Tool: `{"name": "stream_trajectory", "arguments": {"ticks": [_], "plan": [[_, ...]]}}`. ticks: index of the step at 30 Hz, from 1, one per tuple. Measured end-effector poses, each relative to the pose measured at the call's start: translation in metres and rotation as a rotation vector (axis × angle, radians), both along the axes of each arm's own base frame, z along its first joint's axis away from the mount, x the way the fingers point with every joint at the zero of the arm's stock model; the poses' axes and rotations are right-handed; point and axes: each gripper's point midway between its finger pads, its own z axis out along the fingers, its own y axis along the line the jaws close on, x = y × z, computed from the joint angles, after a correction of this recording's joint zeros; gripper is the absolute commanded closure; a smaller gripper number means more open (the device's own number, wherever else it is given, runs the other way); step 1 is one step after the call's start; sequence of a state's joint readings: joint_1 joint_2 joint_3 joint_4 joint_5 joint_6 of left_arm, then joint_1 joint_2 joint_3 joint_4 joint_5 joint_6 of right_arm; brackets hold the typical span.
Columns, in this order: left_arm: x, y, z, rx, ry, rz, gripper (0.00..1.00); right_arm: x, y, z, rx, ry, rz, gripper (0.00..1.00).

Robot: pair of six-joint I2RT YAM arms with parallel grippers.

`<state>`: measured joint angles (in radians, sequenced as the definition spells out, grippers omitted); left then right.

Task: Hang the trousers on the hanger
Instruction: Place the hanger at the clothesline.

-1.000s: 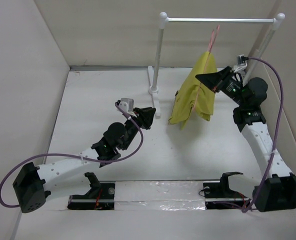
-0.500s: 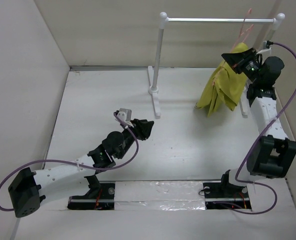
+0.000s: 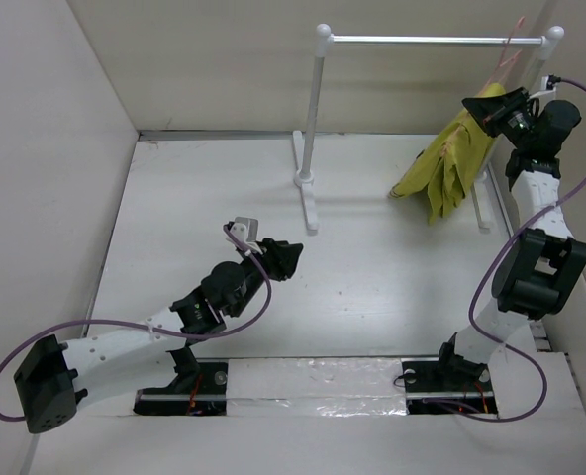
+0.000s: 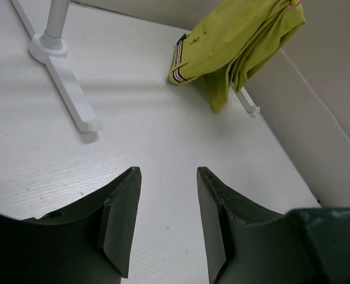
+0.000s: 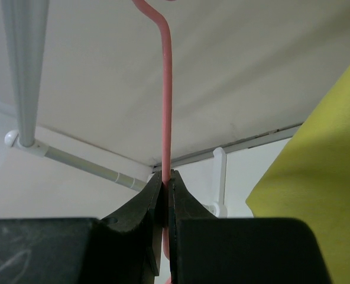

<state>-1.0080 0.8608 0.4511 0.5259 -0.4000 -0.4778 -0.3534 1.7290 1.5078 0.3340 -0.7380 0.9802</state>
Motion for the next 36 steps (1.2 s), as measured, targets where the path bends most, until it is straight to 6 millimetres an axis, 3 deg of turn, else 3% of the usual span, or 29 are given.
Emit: {"name": "stream_trajectory", "arguments": {"ticks": [19, 25, 26, 29, 31, 34, 35, 36], "plan": [[0.004, 0.003, -0.017, 0.06, 0.03, 0.027, 0.58, -0.004, -0.039, -0.018, 0.023, -0.033, 0.002, 1.0], [0.005, 0.008, -0.016, 0.073, 0.028, 0.047, 0.54, -0.006, -0.038, -0.029, 0.013, -0.039, 0.01, 0.57], [0.005, 0.009, -0.015, 0.077, 0.026, 0.051, 0.53, -0.006, -0.038, -0.03, 0.012, -0.039, 0.009, 0.43], [0.006, 0.013, -0.007, 0.082, 0.013, 0.066, 0.48, -0.007, -0.04, -0.032, 0.0, -0.047, -0.008, 0.27], [0.007, 0.016, 0.004, 0.067, -0.005, 0.079, 0.47, -0.012, -0.041, -0.028, -0.01, -0.056, -0.024, 0.26], [0.009, 0.019, 0.022, 0.043, -0.037, 0.094, 0.46, -0.024, -0.041, -0.011, -0.043, -0.086, -0.064, 0.12], [0.009, 0.02, 0.027, 0.035, -0.046, 0.098, 0.46, -0.029, -0.041, -0.003, -0.061, -0.095, -0.081, 0.0], [0.009, 0.021, 0.031, 0.029, -0.053, 0.103, 0.46, -0.034, -0.042, 0.003, -0.075, -0.099, -0.101, 0.0]]}}
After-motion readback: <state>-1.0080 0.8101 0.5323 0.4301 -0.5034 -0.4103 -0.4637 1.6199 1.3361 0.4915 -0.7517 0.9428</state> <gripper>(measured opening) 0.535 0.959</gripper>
